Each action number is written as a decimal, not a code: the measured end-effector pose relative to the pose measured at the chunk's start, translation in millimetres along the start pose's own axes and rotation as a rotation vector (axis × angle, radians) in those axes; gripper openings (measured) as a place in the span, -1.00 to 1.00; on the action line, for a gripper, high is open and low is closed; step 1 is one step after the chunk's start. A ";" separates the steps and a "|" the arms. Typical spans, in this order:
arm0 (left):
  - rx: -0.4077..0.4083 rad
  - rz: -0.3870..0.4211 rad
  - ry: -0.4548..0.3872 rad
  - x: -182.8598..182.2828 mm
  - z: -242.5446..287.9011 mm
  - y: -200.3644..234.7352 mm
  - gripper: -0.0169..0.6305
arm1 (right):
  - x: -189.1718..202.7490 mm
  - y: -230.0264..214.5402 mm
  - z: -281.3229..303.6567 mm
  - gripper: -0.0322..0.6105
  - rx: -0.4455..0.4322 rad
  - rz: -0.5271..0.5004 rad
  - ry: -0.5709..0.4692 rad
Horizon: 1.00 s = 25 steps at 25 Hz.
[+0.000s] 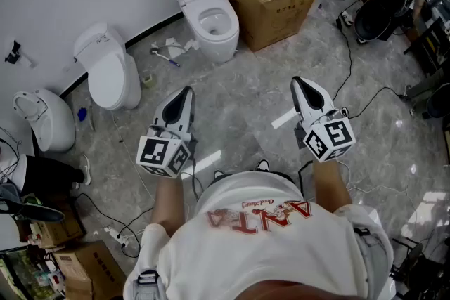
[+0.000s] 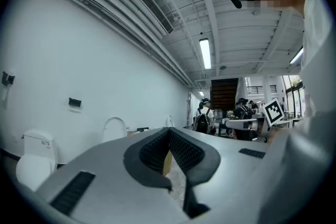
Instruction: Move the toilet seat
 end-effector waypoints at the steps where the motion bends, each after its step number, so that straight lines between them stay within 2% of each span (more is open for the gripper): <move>1: 0.001 -0.001 0.000 0.3 0.1 0.2 -0.92 | 0.5 0.1 0.9 -0.89 -0.001 0.002 0.000; 8: 0.005 -0.003 0.005 2.7 0.7 7.2 -0.92 | 3.1 4.0 11.3 -0.89 -0.010 0.006 0.001; 13: 0.000 -0.004 0.007 2.2 -3.7 17.2 -0.92 | 0.6 15.7 20.8 -0.89 -0.057 0.020 -0.038; 17: -0.005 -0.009 0.001 0.9 -12.2 33.2 -0.92 | 0.7 29.8 31.2 -0.89 -0.091 0.032 -0.058; 25: -0.002 -0.033 0.012 14.6 -36.0 78.5 -0.92 | 18.5 72.1 51.6 -0.89 -0.078 0.060 -0.064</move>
Point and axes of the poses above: the fingertips, and each gripper's own axes: z forward along the fingers, y to its left, x out of its underside, the point moved 5 cm from there along -z, backward along the fingers, and after that the axes turned 12 degrees about -x, right-handed, at the moved point
